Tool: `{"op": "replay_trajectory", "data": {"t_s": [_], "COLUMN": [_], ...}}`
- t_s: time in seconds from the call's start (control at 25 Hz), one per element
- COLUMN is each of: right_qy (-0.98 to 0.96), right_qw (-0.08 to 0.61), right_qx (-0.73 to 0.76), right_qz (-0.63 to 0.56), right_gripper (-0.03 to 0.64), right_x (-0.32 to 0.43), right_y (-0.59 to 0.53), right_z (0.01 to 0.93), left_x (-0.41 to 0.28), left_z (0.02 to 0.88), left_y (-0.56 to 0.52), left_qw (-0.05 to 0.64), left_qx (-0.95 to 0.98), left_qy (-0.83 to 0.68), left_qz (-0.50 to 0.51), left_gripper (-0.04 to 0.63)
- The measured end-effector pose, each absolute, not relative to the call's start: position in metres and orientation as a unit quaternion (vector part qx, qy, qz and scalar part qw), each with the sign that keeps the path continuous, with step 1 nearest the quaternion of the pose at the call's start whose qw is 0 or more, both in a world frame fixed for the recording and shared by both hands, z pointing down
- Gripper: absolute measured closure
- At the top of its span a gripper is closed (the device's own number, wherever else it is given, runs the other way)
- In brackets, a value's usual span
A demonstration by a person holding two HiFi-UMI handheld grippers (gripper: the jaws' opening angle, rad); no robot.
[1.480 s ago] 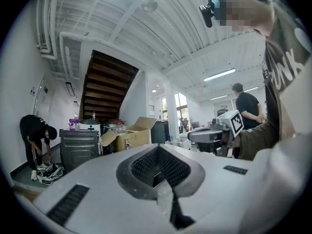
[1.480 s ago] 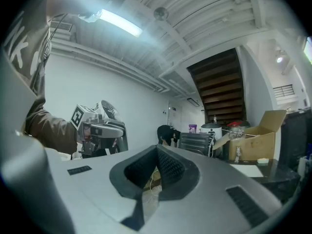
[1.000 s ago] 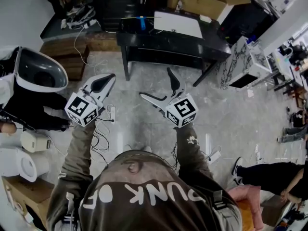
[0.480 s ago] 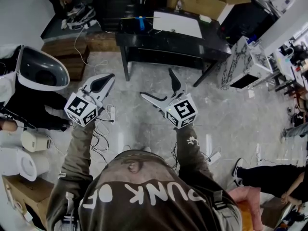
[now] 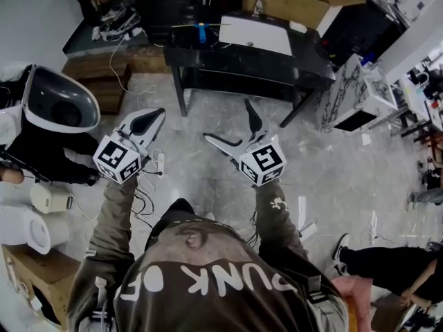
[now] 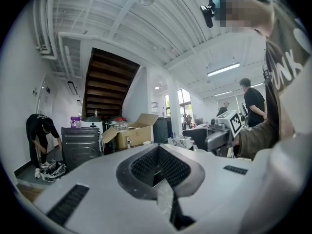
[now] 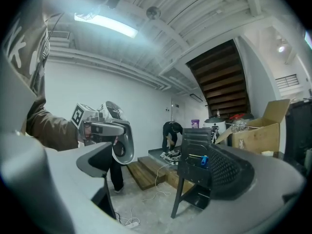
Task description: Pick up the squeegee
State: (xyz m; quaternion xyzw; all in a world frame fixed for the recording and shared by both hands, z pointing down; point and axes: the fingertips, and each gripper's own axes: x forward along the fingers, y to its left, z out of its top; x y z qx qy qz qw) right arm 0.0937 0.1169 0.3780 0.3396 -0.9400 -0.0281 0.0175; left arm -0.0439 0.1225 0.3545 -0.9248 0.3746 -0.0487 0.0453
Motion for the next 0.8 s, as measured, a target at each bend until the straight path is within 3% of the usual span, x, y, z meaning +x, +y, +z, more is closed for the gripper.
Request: {"op": "replay_trajectory", "data": {"t_s": [0.36, 0.8], "right_qy": [-0.939, -0.928], "right_qw": [0.018, 0.040], "right_qx": [0.342, 0.369], "right_qz": [-0.016, 0.008], "right_gripper": [0.021, 0.021], "right_x": [0.096, 0.064], "right_y": [0.062, -0.089], "right_z": [0.402, 0.428], "left_x": [-0.044, -0.081], "left_z": [0.376, 0.404], "left_y": [0.069, -0.087], "left_qw": [0.038, 0.019], "left_qx": [-0.925, -0.930], "left_qy": [0.375, 0.364], "left_qz": [-0.052, -0.043], "left_gripper": [0.592, 0.592]}}
